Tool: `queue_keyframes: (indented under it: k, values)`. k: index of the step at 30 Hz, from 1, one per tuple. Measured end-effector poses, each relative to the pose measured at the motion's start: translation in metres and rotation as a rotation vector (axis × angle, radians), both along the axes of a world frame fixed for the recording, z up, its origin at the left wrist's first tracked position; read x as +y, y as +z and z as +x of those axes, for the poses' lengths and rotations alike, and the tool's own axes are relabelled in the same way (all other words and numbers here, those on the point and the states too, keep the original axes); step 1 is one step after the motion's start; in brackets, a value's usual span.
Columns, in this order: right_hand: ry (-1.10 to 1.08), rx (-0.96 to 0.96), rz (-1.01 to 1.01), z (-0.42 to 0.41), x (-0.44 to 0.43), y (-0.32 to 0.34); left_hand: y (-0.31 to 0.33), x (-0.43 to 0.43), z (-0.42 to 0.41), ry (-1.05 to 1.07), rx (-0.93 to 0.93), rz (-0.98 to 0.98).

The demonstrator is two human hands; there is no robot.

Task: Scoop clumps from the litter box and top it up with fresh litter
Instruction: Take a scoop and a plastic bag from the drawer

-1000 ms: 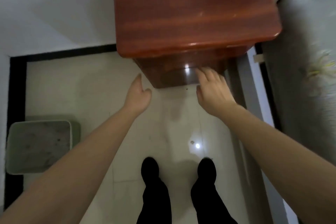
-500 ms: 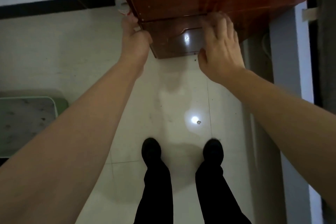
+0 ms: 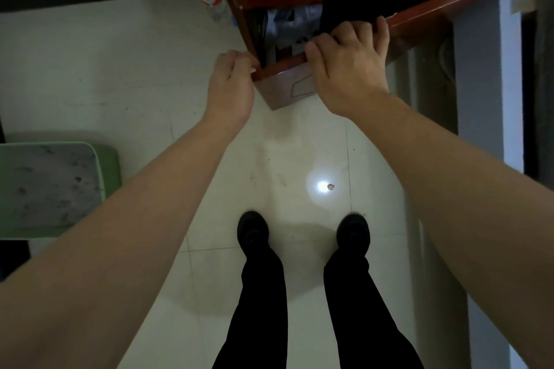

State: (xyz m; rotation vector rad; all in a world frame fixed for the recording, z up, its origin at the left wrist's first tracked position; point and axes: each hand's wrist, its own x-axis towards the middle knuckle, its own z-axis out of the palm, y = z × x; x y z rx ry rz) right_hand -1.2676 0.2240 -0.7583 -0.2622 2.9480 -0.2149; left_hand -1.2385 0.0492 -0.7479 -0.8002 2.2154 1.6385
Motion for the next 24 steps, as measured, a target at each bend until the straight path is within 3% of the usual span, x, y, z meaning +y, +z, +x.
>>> queue_keyframes:
  k: [7, 11, 15, 19, 24]
  values:
    - [0.015, -0.1, 0.065, 0.031, 0.018, 0.009, 0.041, 0.027, -0.031, -0.018, 0.052, 0.178]
    - [0.094, -0.222, 0.282, 0.069, 0.046, 0.014, 0.03, 0.018, -0.032, -0.068, 0.038, 0.135]
    - [0.135, -0.307, 0.334, 0.096, 0.08, 0.019, 0.025, 0.014, -0.032, -0.109, 0.056, 0.107]
    - [0.17, -0.355, 0.573, 0.114, 0.112, 0.027, 0.018, 0.014, -0.032, -0.131, 0.071, 0.075]
    - [0.019, -0.385, 0.705, 0.12, 0.159, 0.018, 0.013, 0.02, -0.034, -0.087, 0.058, 0.045]
